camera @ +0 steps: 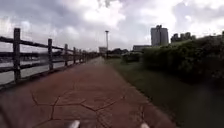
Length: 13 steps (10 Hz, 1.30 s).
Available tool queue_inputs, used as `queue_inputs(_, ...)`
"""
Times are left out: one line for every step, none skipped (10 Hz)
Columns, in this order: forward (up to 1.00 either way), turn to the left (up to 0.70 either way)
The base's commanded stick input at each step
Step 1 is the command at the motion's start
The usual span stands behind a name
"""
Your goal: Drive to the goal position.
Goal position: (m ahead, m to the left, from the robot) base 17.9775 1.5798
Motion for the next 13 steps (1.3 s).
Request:
queue_inputs(0.70,0.00)
queue_inputs(0.70,0.00)
queue_inputs(0.70,0.00)
queue_inputs(0.70,0.00)
queue_inputs(0.70,0.00)
queue_inputs(0.70,0.00)
queue_inputs(0.70,0.00)
queue_inputs(0.70,0.00)
queue_inputs(0.70,0.00)
queue_inputs(0.70,0.00)
queue_inputs(0.70,0.20)
queue_inputs(0.70,0.35)
queue_inputs(0.70,0.35)
